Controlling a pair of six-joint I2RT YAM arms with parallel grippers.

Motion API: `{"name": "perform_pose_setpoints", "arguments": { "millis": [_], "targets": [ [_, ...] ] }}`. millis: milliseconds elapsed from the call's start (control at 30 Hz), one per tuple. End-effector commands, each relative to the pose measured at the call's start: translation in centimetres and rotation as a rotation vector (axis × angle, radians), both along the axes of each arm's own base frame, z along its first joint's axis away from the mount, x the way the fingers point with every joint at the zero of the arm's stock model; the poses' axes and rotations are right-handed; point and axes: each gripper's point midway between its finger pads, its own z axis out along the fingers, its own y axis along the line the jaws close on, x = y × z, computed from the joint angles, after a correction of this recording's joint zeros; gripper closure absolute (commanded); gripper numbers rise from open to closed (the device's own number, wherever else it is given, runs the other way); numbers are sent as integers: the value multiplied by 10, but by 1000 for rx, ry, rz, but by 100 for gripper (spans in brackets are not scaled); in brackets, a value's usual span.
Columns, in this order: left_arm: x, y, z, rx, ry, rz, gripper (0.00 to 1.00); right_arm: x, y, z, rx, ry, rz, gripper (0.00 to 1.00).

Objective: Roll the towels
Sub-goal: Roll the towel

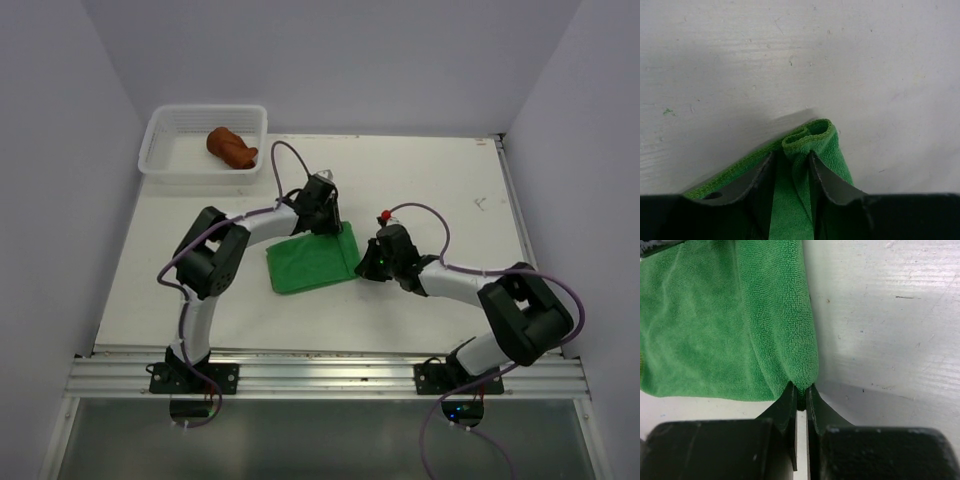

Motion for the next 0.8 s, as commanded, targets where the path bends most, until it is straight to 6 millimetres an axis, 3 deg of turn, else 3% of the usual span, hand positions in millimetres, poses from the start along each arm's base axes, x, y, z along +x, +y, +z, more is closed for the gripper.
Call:
{"name": "perform_pose_setpoints", "arguments": {
  "millis": [0, 500, 767],
  "targets": [
    [10, 27, 18, 40, -31, 40, 64, -2, -21, -2, -158, -43, -6, 100],
    [14, 25, 75, -50, -98, 27, 51, -1, -17, 15, -275, -146, -23, 100],
    [10, 22, 92, -84, -116, 13, 50, 0, -18, 22, -370, -200, -3, 100]
  ]
}}
